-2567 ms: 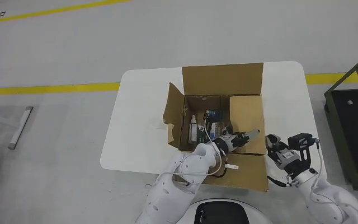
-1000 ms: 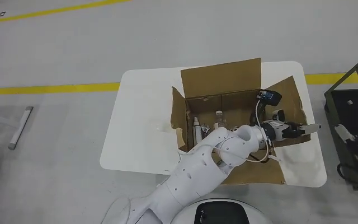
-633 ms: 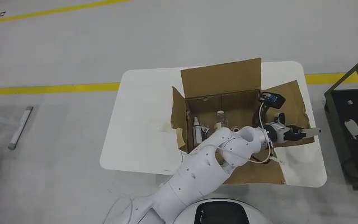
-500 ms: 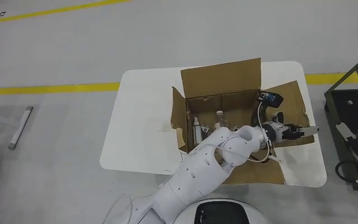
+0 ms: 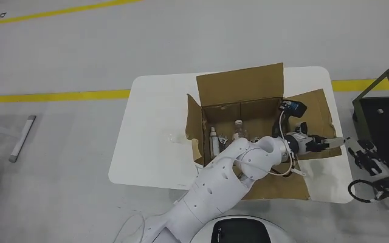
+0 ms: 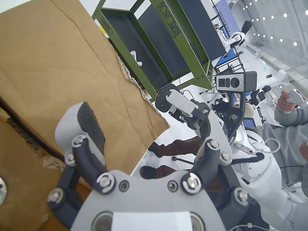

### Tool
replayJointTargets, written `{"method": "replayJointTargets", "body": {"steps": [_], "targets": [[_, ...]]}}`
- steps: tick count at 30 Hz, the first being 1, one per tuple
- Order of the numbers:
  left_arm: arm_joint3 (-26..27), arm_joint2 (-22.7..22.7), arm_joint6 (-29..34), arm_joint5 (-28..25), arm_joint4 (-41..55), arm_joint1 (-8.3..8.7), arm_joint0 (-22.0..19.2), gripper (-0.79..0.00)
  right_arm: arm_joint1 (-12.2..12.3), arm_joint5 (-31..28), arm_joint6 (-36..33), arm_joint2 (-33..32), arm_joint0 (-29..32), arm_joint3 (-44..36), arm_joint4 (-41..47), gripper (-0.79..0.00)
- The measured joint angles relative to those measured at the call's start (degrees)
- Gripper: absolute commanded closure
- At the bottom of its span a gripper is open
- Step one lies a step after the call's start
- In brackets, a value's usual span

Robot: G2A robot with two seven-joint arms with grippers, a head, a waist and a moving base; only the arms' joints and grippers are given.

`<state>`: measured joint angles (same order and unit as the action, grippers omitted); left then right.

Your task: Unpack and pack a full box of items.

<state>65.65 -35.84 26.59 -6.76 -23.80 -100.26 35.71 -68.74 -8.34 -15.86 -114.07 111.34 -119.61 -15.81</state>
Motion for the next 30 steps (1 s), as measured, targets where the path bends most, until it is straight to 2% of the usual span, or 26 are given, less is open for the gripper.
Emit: {"method": "replayJointTargets", "body": {"steps": [13, 16, 18, 19, 20, 30], "targets": [[-0.07, -1.66, 0.8, -0.25, -1.62, -0.28, 0.9, -0.785, -0.33, -0.3, -0.15, 4.4, -0.99, 0.88, -1.6, -0.336], [0.01, -1.98, 0.97, -0.3, -1.89, -0.33, 1.23, -0.785, -0.33, -1.25, -0.31, 5.19, -0.95, 0.54, -3.24, -0.256], [0.11, -2.19, 1.13, -0.3, -2.09, -0.36, 1.45, -0.785, -0.41, -1.15, 0.0, 5.79, -0.88, 0.49, -3.24, -0.154], [0.17, -2.29, 1.17, -0.26, -2.17, -0.37, 1.55, -0.785, -0.44, -1.06, 0.07, 5.97, -0.85, 0.5, -3.17, -0.028], [0.24, -2.41, 1.2, -0.22, -2.27, -0.38, 1.64, -0.785, -0.47, -0.98, 0.13, 6.11, -0.83, 0.52, -3.12, 0.0], [2.26, -5.49, 1.63, 0.7, -4.1, 0.27, 3.15, -0.785, -0.85, 0.65, 1.39, 6.74, 0.14, -0.15, -0.82, 0.0]]}}
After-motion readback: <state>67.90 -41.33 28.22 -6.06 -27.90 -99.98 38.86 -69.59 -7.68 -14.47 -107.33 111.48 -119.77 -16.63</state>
